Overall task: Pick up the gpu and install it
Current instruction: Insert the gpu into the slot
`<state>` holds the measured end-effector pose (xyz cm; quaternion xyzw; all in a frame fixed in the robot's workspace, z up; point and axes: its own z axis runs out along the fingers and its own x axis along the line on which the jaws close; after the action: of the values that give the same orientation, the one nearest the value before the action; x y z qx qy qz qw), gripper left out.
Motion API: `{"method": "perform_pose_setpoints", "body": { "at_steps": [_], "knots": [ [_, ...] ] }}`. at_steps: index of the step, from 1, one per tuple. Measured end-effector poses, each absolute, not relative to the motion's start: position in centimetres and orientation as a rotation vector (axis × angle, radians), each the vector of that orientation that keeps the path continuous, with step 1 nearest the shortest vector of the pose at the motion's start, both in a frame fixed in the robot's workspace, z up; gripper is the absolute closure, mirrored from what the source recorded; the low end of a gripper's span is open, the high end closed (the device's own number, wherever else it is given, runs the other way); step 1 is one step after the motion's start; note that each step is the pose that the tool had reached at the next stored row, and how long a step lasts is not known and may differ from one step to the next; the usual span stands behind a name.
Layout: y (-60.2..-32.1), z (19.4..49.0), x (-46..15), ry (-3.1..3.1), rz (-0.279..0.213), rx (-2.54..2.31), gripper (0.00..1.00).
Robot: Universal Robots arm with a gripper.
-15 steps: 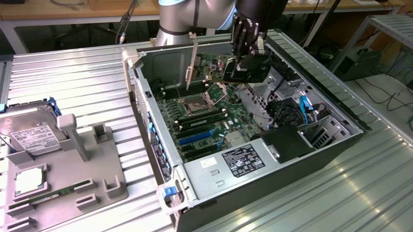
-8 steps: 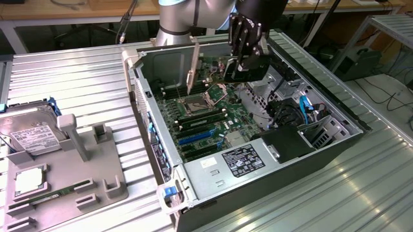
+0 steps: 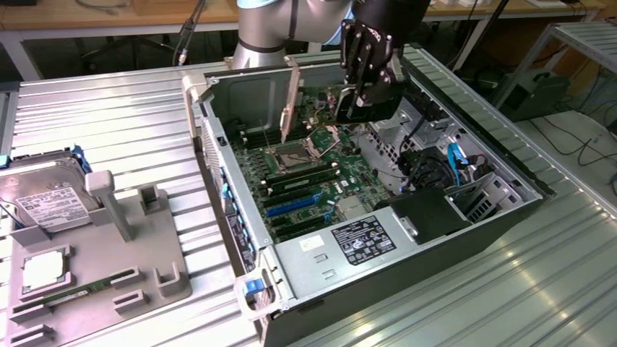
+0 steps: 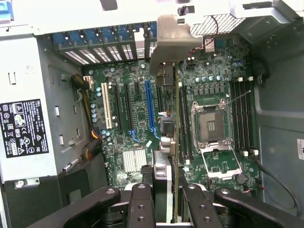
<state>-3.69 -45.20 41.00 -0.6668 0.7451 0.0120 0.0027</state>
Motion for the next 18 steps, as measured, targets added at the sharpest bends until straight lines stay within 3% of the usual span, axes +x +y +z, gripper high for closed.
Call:
{"method": "perform_pose_setpoints", "body": {
  "at_steps": [18],
  "knots": [
    [-44.4, 39.1, -3.8, 2.193, 0.035, -2.241, 0.72]
  ]
}}
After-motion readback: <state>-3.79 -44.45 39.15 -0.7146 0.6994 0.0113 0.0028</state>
